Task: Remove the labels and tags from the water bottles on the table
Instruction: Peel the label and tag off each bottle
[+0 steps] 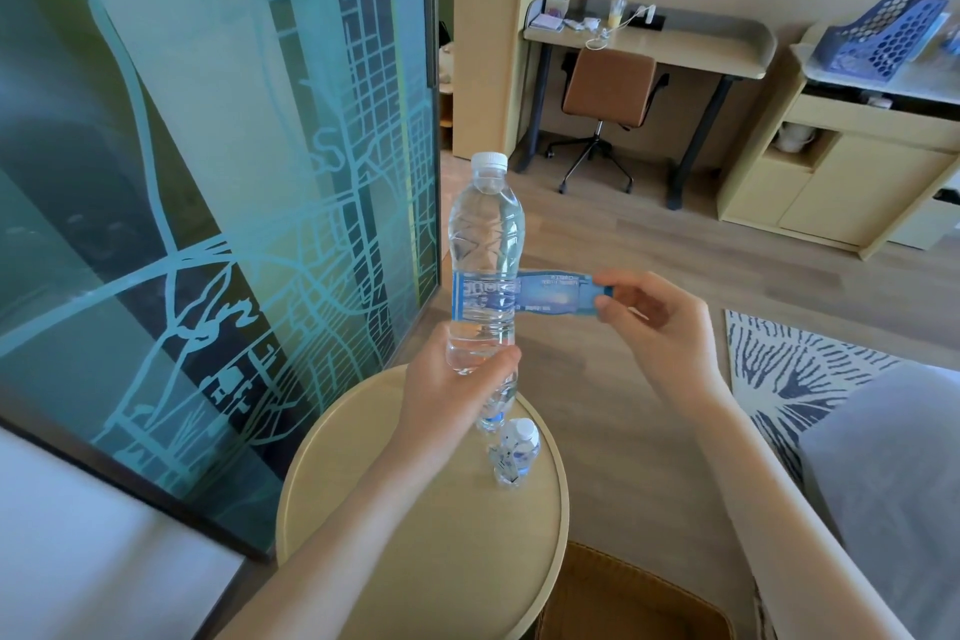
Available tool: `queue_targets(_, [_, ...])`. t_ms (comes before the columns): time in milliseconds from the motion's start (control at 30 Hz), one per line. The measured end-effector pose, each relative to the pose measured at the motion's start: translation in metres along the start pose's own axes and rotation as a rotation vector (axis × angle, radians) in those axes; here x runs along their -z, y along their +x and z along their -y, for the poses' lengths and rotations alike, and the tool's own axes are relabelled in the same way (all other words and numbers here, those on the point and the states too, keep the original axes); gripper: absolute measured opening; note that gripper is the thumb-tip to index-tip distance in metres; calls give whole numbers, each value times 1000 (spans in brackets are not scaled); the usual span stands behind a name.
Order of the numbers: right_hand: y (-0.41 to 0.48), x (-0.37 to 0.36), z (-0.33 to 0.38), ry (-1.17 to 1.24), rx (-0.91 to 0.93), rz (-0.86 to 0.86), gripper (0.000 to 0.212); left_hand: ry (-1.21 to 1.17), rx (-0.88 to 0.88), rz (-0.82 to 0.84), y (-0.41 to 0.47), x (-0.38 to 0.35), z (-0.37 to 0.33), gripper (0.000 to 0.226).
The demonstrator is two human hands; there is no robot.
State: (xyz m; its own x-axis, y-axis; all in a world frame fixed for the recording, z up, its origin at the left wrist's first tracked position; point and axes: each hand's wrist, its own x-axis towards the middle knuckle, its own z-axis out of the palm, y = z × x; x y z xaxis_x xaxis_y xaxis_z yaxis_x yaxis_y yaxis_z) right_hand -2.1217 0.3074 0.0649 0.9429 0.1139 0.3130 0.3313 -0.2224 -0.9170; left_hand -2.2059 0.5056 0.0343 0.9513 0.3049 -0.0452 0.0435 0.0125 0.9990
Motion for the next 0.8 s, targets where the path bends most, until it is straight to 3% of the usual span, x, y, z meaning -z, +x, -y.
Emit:
queue_targets(133, [-2, -2, -9, -97, -10, 3, 41, 9, -21, 22, -2, 1, 3, 26])
queue_targets(267, [-4, -4, -3, -318, 48, -186, 24, 27, -24, 44, -4, 1, 3, 28])
queue_targets(367, [-1, -5, 18, -212, 74, -275, 22, 54, 3, 52, -5, -1, 2, 28])
queue_targets(500, [6, -21, 48, 68, -9, -73, 24, 102, 3, 52, -9, -7, -1, 20])
queue_targets(667, [25, -40, 59, 54, -179, 171, 78, 94, 16, 80, -13, -16, -2, 26])
queue_targets(733, [28, -41, 59, 66, -185, 200, 70, 91, 17, 95, -15, -18, -3, 28])
queue_targets(800, [29, -41, 56, 95, -154, 194, 39, 98, 7, 96, -17, -19, -4, 29])
